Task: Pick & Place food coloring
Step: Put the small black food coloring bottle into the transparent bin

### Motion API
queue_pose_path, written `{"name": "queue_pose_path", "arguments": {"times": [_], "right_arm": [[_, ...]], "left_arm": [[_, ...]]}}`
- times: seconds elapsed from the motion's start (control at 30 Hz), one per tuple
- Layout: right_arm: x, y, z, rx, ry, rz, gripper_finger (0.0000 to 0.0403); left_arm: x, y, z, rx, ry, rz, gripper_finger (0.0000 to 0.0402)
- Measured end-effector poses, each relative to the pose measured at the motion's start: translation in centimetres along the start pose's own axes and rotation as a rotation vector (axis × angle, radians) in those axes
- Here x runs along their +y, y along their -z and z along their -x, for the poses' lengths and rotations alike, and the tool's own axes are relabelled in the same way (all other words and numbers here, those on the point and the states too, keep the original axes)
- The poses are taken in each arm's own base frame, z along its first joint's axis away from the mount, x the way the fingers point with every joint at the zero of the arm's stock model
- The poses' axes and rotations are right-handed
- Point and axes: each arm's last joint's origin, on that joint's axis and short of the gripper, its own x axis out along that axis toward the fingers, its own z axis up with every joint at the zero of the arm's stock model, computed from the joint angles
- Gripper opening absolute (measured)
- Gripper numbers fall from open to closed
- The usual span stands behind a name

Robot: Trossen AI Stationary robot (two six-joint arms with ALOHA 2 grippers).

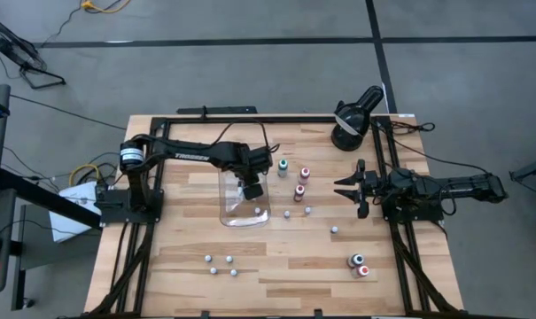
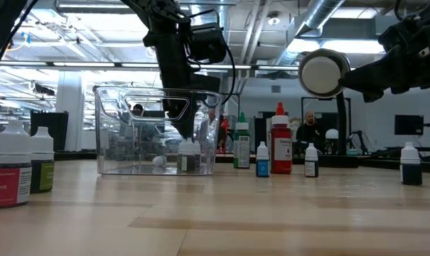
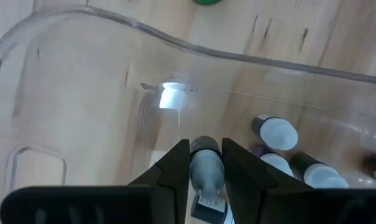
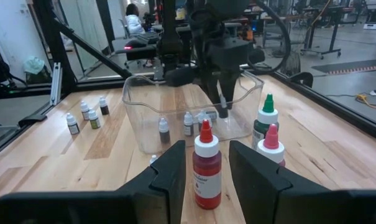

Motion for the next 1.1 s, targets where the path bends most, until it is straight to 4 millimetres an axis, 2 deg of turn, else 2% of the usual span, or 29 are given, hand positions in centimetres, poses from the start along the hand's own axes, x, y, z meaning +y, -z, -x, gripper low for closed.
{"name": "queue_pose_path", "arguments": {"times": [0.17,0.5,0.87,1.1], "right_arm": [[0.0,0.0,0.0,0.000,0.000,0.000,0.0113],[0.0,0.0,0.0,-0.001,0.000,0.000,0.0113],[0.0,0.0,0.0,0.000,0.000,0.000,0.0113],[0.0,0.0,0.0,-0.001,0.000,0.000,0.0113]], "left_arm": [[-0.4,0.0,0.0,-0.006,0.003,-0.043,0.0074],[-1.5,0.0,0.2,-0.015,0.011,-0.333,0.0074],[-1.6,-0.2,0.2,-0.052,0.031,-0.619,0.0074],[-1.7,-0.3,0.2,-0.071,0.053,-0.660,0.0074]]}}
